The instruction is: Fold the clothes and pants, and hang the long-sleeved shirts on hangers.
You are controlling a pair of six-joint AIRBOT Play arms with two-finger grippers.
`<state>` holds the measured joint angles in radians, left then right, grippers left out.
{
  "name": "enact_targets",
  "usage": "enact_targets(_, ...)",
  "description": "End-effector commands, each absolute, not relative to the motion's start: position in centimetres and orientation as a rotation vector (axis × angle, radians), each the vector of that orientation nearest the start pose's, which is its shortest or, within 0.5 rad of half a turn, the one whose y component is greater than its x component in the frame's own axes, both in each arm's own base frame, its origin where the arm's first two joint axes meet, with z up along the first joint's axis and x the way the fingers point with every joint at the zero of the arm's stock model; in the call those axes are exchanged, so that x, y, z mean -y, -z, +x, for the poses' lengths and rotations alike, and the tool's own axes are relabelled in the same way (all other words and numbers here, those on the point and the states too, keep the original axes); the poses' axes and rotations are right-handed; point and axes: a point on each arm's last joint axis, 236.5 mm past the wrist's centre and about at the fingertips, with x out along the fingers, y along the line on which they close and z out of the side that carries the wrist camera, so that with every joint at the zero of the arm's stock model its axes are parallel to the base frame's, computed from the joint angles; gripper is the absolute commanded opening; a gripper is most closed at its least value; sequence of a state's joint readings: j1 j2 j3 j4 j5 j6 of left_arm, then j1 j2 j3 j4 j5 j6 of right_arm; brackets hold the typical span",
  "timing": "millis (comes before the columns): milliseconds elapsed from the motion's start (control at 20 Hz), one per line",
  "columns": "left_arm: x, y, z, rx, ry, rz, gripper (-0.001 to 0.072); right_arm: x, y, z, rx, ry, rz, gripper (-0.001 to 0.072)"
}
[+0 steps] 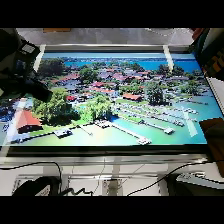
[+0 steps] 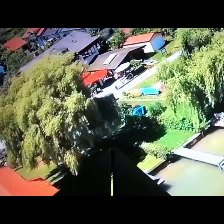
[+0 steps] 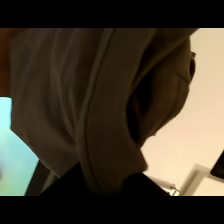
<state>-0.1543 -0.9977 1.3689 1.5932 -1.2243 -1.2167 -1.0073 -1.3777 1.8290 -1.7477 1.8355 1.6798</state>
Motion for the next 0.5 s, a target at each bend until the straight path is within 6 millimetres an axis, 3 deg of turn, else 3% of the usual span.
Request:
enact_targets(0, 5.3, -19.3, 37.2, -0.819, 0.277, 0.414, 0.0014, 32.0, -13.7, 13.2, -1.39, 1.101, 0.713, 0.0305)
enact_targets(150, 5.3, -19.3, 37.2, -0.819, 0.277, 0.414, 0.0014, 31.9, -12.8, 12.4, -1.435, 1.116, 0.709, 0.0351)
enact_targets(200, 5.3, -19.3, 37.2, -0.819, 0.277, 0.414, 0.0014, 31.9, -12.8, 12.4, -1.435, 1.115, 0.709, 0.0425)
enact_targets(250, 5.3, -19.3, 37.2, -0.819, 0.277, 0.414, 0.0014, 31.9, -12.8, 12.4, -1.435, 1.114, 0.709, 0.0626)
enact_targets(300, 5.3, -19.3, 37.2, -0.819, 0.277, 0.414, 0.0014, 31.9, -12.8, 12.4, -1.435, 1.112, 0.709, 0.0712)
enact_targets(450, 5.3, -19.3, 37.2, -0.819, 0.277, 0.414, 0.0014, 32.1, -12.6, 13.8, -1.391, 1.071, 0.713, 0.068)
